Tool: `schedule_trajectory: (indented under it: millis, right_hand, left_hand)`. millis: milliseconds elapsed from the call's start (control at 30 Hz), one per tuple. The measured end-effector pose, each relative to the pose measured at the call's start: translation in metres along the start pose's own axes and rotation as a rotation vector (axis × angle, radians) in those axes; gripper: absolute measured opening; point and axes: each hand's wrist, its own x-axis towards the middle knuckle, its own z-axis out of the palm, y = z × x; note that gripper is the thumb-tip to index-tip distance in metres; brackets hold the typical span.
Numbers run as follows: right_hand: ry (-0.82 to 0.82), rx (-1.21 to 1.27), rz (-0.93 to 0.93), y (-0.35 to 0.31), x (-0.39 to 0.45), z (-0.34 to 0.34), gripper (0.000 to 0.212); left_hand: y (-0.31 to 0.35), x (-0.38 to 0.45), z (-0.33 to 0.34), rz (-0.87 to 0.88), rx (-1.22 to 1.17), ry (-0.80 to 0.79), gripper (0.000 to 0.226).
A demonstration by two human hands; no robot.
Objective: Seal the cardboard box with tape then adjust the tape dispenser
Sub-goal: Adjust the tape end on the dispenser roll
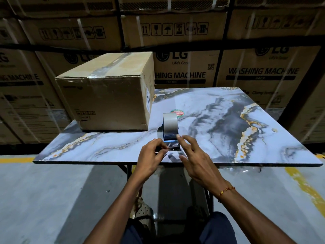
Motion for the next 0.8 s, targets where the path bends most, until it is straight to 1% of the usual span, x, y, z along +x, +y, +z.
schedule_trajectory:
  millis: [133, 233, 300, 400, 500, 567, 667, 800]
  right_hand:
    - [0.05, -0.084, -0.058, -0.002, 0.002, 0.002, 0.041]
    - [0.078, -0.116, -0.053, -0.005, 0.005, 0.002, 0.034]
    - [0.101, -0.003, 0.026, -0.004, 0.007, 0.003, 0.033]
    - [0.092, 0.342, 0.221, 0.0, 0.014, 0.0, 0.036]
    - [0.049, 0.577, 0.307, 0.005, 0.023, -0.009, 0.03]
    - [0.003, 0.655, 0.328, 0.006, 0.027, -0.014, 0.023]
    - [-0.043, 0.706, 0.343, 0.007, 0.032, -0.014, 0.014]
    - [-0.033, 0.726, 0.345, 0.007, 0.037, -0.014, 0.017]
  left_hand:
    - [0.0, 0.0, -0.002, -0.044, -0.095, -0.003, 0.009]
    - [0.0, -0.001, -0.005, -0.068, -0.186, -0.024, 0.01]
    - [0.001, -0.001, -0.006, -0.085, -0.23, -0.038, 0.013]
    - [0.001, 0.0, -0.008, -0.119, -0.288, -0.067, 0.014]
    - [0.001, 0.001, -0.009, -0.145, -0.309, -0.079, 0.01]
    - [0.001, 0.001, -0.009, -0.148, -0.318, -0.086, 0.01]
    - [0.003, 0.001, -0.01, -0.161, -0.335, -0.097, 0.013]
    - [0.003, 0.001, -0.011, -0.165, -0.328, -0.103, 0.011]
